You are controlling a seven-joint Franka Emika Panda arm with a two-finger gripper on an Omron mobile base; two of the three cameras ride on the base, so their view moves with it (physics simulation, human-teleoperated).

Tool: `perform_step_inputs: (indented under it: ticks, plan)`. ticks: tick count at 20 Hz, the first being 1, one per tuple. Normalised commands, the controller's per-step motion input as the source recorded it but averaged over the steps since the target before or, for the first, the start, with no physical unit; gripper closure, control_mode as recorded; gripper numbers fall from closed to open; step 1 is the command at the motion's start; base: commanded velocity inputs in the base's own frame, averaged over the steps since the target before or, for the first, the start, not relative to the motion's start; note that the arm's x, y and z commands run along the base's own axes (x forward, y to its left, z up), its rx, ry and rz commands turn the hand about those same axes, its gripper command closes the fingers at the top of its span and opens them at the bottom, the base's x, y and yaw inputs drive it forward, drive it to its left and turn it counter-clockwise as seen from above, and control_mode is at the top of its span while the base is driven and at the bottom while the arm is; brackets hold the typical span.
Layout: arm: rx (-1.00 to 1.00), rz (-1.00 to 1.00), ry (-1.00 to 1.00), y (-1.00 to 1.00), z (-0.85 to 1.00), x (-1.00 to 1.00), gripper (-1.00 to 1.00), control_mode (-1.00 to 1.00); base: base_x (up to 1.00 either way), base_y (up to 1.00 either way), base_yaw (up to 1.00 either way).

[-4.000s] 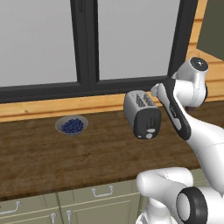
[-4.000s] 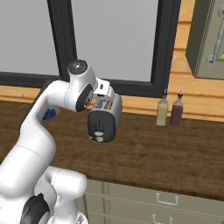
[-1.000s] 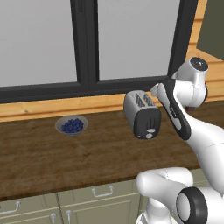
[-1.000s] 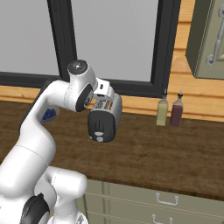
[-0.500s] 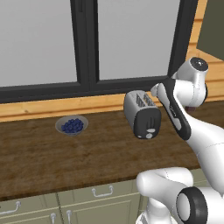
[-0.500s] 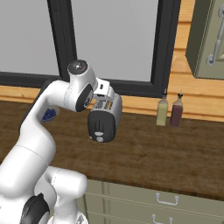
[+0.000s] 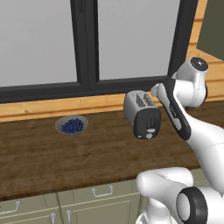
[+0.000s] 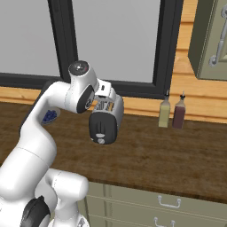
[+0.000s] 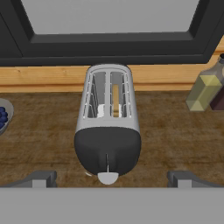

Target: Start the toaster. Once the lever pops up, take the bread to the plate on the dining counter.

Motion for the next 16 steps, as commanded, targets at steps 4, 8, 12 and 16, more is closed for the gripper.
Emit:
perform_step_inputs:
  ticks: [4, 8, 12, 16]
  plan:
    - [0.0, 0.0, 0.0, 0.0, 0.0, 0.0, -1.0, -1.0, 0.0, 0.0, 0.0]
    - [0.0, 0.0, 0.0, 0.0, 0.0, 0.0, -1.0, -1.0, 0.0, 0.0, 0.0]
    - [0.0, 0.0, 0.0, 0.0, 0.0, 0.0, -1.0, -1.0, 0.0, 0.0, 0.0]
    - [0.0, 0.0, 0.0, 0.0, 0.0, 0.0, -1.0, -1.0, 0.0, 0.0, 0.0]
